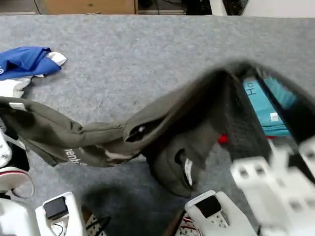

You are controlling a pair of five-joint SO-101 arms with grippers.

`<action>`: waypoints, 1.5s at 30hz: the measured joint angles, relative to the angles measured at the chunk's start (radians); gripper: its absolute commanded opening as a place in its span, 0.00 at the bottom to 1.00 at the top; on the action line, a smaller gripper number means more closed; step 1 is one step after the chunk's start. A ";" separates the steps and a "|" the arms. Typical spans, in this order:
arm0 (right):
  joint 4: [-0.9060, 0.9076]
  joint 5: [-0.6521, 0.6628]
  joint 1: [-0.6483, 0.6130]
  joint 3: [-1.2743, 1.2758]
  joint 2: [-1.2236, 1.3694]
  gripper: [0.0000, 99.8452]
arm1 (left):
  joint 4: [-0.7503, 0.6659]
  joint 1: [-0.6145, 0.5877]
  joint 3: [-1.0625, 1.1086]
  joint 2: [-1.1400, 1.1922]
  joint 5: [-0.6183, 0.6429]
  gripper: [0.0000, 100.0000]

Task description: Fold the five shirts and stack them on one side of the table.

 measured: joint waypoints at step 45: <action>0.288 -0.049 0.025 -0.029 -0.048 0.00 | 0.057 -0.002 0.229 0.002 0.000 0.02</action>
